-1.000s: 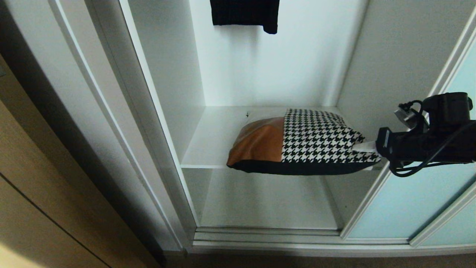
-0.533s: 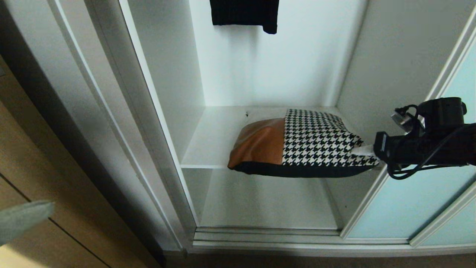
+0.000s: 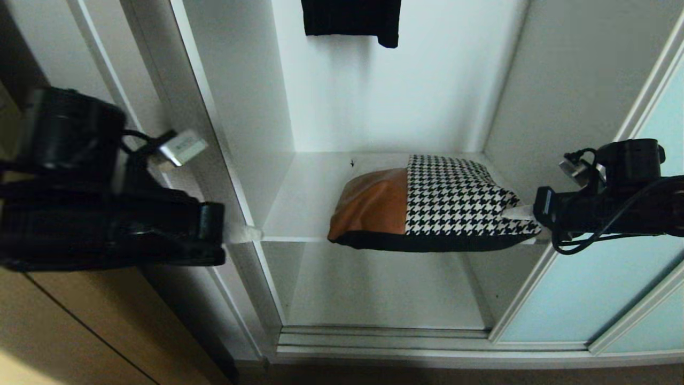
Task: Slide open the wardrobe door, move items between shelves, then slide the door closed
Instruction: Place the pillow on the lower shelf
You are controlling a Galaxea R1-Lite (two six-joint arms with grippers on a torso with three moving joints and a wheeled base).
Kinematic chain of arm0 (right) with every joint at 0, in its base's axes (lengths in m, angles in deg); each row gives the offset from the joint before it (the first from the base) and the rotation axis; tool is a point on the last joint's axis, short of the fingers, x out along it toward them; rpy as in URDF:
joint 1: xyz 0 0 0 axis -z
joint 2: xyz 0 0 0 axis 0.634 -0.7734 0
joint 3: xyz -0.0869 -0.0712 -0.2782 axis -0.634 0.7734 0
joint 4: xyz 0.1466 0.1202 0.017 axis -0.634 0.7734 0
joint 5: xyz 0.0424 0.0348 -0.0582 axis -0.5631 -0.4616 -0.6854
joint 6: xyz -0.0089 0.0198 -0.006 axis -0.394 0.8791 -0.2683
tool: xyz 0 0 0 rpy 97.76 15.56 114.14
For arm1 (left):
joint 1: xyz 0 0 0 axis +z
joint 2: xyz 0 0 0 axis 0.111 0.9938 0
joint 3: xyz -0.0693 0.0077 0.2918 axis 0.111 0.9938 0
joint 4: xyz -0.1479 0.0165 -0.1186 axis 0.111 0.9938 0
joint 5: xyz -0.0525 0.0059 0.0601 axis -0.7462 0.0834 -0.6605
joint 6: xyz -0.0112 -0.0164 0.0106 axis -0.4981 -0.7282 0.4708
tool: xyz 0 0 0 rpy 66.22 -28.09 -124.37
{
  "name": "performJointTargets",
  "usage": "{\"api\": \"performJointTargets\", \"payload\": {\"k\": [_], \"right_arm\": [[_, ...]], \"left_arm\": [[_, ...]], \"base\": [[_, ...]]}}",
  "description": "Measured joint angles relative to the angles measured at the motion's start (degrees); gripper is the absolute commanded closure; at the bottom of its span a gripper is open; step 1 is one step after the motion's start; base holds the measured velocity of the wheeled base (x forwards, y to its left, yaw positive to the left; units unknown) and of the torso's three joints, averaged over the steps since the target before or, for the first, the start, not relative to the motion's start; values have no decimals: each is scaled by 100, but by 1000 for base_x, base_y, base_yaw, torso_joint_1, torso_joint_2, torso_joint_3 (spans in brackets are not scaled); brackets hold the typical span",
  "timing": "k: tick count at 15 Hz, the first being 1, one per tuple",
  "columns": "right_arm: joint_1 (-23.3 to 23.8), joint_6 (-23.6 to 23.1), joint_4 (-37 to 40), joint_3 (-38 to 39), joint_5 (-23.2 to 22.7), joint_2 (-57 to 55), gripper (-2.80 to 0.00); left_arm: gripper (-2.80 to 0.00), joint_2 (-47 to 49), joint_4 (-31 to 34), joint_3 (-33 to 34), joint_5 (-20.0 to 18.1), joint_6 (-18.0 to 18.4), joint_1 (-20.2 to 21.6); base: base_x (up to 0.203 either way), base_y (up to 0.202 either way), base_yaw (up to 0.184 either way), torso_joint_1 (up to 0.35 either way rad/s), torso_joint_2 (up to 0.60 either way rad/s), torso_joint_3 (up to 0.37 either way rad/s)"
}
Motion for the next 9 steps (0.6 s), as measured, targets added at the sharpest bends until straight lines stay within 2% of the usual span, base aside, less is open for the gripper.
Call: {"api": "performJointTargets", "payload": {"k": [1, 2, 5, 9], "right_arm": [[3, 0, -2, 0, -2, -14, 0], [3, -1, -5, 2, -40, -27, 0], [3, -6, -7, 18, -157, -52, 0], [28, -6, -7, 13, -162, -55, 0]], "left_arm": [[0, 387, -11, -239, 13, -174, -144], [-280, 762, -13, -471, 20, -340, -251], [-280, 1823, -122, -1143, 188, -851, -398], [-280, 2930, -537, -1821, 309, -1196, -441]], "base": [[0, 0, 0, 0, 0, 0], [0, 0, 0, 0, 0, 0], [0, 0, 0, 0, 0, 0], [0, 0, 0, 0, 0, 0]]}}
